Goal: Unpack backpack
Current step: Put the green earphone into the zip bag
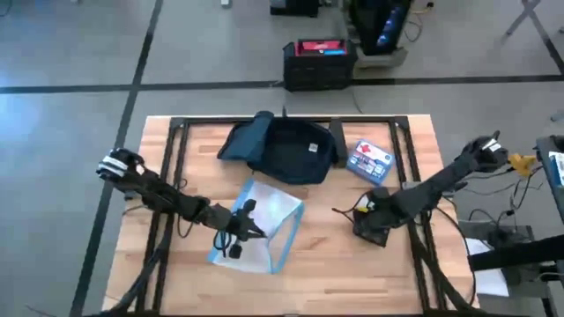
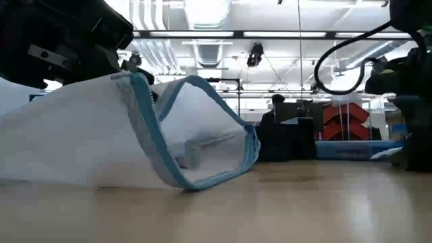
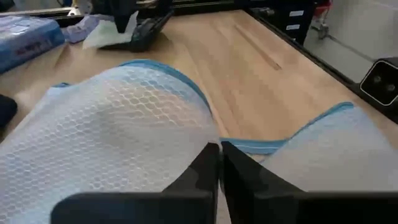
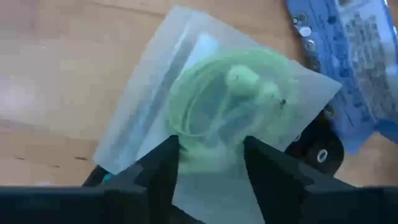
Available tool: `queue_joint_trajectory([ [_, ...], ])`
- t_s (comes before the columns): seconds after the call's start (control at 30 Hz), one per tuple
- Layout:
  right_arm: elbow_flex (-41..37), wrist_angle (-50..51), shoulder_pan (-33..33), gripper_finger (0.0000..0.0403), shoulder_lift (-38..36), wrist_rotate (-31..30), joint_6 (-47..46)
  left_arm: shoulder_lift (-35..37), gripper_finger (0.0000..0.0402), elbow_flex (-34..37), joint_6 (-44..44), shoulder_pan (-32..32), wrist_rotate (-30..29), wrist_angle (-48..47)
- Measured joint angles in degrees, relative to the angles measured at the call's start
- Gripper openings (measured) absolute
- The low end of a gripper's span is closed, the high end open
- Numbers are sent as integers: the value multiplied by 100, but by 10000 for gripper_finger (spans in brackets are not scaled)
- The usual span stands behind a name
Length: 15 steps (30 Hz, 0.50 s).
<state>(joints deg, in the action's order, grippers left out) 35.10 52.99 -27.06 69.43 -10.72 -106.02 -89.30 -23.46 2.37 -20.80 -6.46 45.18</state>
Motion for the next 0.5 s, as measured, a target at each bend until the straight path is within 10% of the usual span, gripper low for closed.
queue_joint_trajectory([
  [0.17,9,168,10,18,0,-3,212,0,0,0,-4,0,2,-1],
  [0.5,543,1557,27,15,-26,-217,553,0,0,0,-20,1,3,-6],
])
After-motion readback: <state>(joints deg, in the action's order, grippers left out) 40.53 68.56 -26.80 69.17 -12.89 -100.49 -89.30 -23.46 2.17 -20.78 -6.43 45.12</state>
